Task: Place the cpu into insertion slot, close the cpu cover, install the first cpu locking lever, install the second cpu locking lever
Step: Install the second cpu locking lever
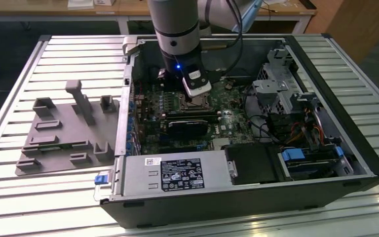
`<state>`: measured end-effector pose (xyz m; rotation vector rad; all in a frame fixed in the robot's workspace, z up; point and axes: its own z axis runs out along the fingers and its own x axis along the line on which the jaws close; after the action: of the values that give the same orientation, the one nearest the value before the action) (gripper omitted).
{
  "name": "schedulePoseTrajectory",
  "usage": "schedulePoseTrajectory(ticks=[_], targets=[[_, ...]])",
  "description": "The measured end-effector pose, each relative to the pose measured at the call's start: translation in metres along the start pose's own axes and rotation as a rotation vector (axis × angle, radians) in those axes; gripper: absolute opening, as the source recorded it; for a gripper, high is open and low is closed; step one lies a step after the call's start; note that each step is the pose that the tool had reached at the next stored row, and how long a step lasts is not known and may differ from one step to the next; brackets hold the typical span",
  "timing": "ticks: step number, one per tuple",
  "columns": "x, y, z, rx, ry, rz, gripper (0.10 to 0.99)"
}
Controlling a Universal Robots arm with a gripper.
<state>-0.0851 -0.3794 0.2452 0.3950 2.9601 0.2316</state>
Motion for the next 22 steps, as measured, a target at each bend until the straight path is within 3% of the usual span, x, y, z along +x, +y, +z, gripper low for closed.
schedulePoseTrajectory(ticks=[22], targets=[[0.0006, -0.004, 0.0044, 0.0, 0.0, 0.0, 0.102]])
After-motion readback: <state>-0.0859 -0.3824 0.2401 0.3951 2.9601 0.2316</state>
